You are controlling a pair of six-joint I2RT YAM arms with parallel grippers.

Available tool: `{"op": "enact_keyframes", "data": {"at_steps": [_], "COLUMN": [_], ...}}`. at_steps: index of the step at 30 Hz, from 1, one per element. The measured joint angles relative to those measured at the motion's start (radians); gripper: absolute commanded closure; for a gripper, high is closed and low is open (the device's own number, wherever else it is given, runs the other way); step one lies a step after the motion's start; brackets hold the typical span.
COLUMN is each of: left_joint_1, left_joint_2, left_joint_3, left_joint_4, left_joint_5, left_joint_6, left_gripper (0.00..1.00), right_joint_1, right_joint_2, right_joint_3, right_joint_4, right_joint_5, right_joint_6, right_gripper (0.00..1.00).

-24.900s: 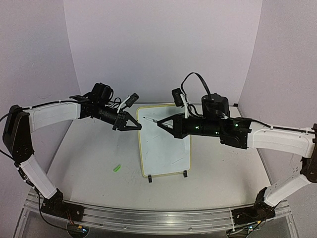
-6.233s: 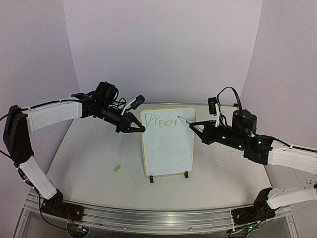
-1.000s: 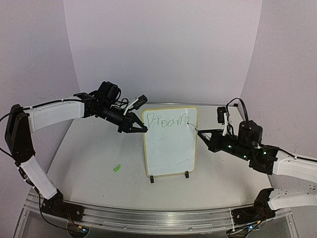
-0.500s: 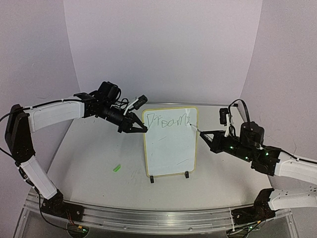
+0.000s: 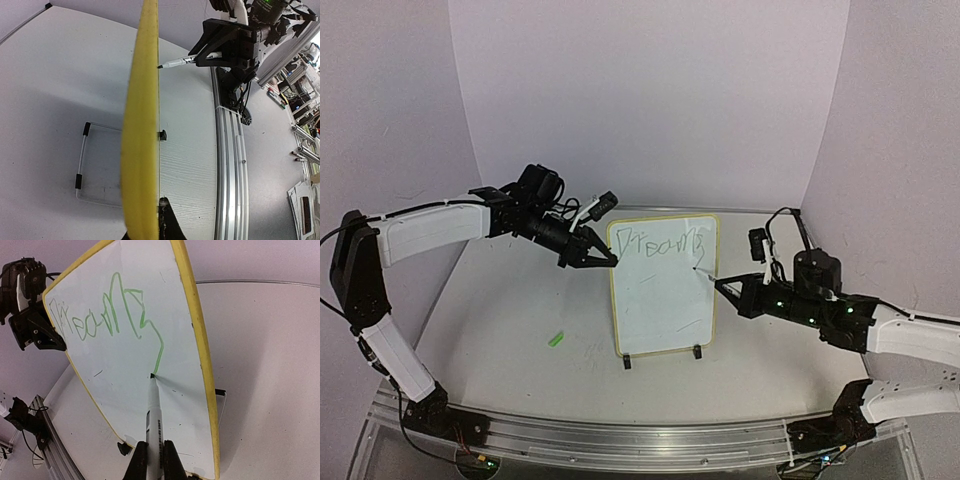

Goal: Write a sentence on the whiteboard

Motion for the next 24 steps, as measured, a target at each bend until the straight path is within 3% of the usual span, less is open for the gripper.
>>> {"op": "enact_keyframes", "data": {"at_steps": [12,24], "left_joint_1": [-0.011,-0.014], "left_joint_2": [0.000,0.000], "left_joint_3": [0.000,0.000], "left_joint_4": [0.008,0.009], "left_joint_5": [0.000,-0.002], "left_joint_6": [0.004,0.004], "left_gripper": [1.00,1.00], "right_joint_1": [-0.002,0.033], "right_joint_2": [-0.102,-0.074], "right_joint_3": [0.013,0.062], "right_joint_4": [-0.005,-0.070], "right_joint_5": [-0.094,-0.112], "right_joint_6": [0.005,0.004], "right_gripper": [1.00,1.00]}}
